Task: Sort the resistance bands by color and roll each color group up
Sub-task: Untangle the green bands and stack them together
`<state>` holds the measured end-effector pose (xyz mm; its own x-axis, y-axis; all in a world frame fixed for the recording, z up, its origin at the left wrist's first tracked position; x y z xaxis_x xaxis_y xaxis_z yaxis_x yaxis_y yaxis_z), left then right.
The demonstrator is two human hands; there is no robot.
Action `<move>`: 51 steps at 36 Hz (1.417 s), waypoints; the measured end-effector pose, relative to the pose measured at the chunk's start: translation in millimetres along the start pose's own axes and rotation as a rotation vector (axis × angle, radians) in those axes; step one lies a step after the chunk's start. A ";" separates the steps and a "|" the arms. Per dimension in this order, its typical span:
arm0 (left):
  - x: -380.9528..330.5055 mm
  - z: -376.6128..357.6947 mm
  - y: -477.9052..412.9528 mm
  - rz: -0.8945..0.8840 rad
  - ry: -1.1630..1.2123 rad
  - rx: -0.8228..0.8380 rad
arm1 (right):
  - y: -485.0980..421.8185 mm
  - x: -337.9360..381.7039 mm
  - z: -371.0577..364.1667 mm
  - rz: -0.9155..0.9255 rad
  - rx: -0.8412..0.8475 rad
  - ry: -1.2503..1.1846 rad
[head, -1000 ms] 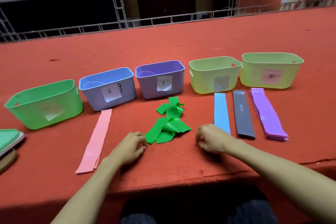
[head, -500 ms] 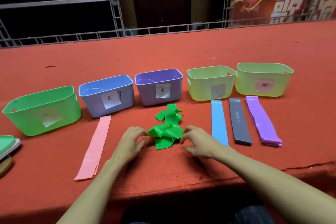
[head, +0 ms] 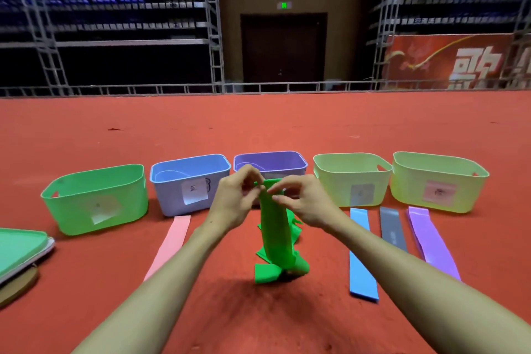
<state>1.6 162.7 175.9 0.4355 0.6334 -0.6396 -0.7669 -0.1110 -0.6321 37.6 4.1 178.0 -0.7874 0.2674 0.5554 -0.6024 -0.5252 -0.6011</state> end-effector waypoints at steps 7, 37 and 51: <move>-23.3 4.3 -19.2 0.093 0.227 -0.015 | -23.9 12.7 26.6 0.040 -0.126 -0.110; -81.9 -32.9 -47.0 0.052 0.480 0.165 | -34.5 30.9 106.0 0.067 -0.286 -0.272; -52.2 -102.6 25.6 0.191 0.489 0.401 | -31.8 21.2 153.9 0.074 -0.472 -0.096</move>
<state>7.6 48.2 148.2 0.3659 0.1997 -0.9090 -0.9268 0.1670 -0.3364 60.3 -97.8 297.4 -0.8281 0.1559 0.5385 -0.5563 -0.1099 -0.8237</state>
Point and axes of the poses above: each hand's wrist, its own y-axis away from the middle knuckle, its own z-axis out of the back of the hand, x = y × z, the point moved 4 cm from there along -y, towards the middle knuckle, and after that the axes turned 8 degrees about z, right-handed, at the moved point
